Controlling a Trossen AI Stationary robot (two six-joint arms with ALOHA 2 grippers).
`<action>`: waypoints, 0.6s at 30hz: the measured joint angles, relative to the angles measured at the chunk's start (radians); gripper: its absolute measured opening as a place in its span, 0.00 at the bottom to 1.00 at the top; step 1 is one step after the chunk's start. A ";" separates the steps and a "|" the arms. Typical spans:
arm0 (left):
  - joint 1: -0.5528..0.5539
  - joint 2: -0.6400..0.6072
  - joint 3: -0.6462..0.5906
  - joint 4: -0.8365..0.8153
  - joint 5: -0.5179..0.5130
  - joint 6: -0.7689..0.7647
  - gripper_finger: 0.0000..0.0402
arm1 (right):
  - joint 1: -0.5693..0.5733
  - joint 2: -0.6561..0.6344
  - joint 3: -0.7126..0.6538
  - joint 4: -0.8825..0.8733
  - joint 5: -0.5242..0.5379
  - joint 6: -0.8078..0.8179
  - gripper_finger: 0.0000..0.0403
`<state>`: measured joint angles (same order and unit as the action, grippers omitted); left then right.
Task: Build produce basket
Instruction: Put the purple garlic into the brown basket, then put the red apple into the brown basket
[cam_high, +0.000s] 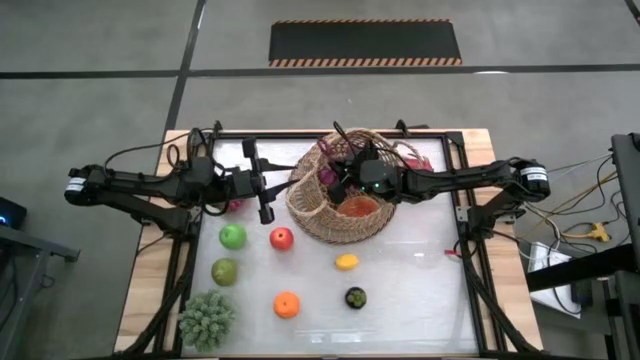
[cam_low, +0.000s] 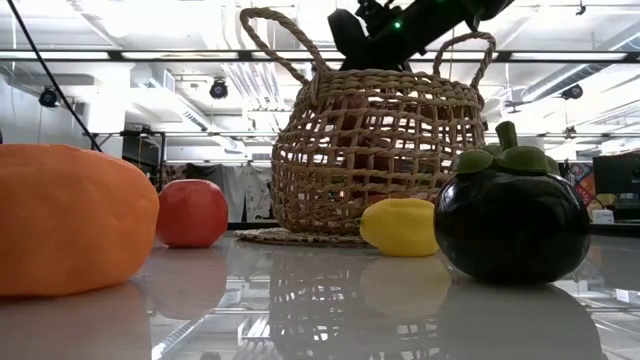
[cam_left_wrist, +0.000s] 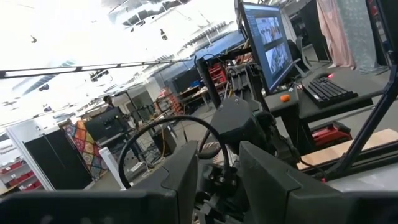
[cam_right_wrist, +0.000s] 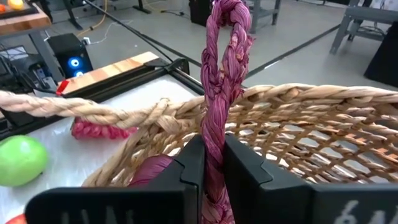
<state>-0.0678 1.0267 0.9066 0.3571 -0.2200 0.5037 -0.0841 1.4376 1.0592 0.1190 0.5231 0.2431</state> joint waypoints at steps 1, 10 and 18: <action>0.000 0.000 0.000 0.001 0.000 0.000 0.26 | 0.000 0.000 0.000 -0.004 0.000 0.000 0.10; 0.000 0.000 0.000 0.002 0.000 0.000 0.26 | 0.000 -0.001 0.000 -0.018 -0.008 -0.005 0.27; 0.000 0.000 -0.001 0.002 0.000 0.000 0.26 | 0.000 -0.011 0.000 -0.022 -0.008 -0.030 0.43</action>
<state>-0.0681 1.0271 0.9057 0.3592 -0.2200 0.5037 -0.0837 1.4262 1.0592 0.0965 0.5148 0.2135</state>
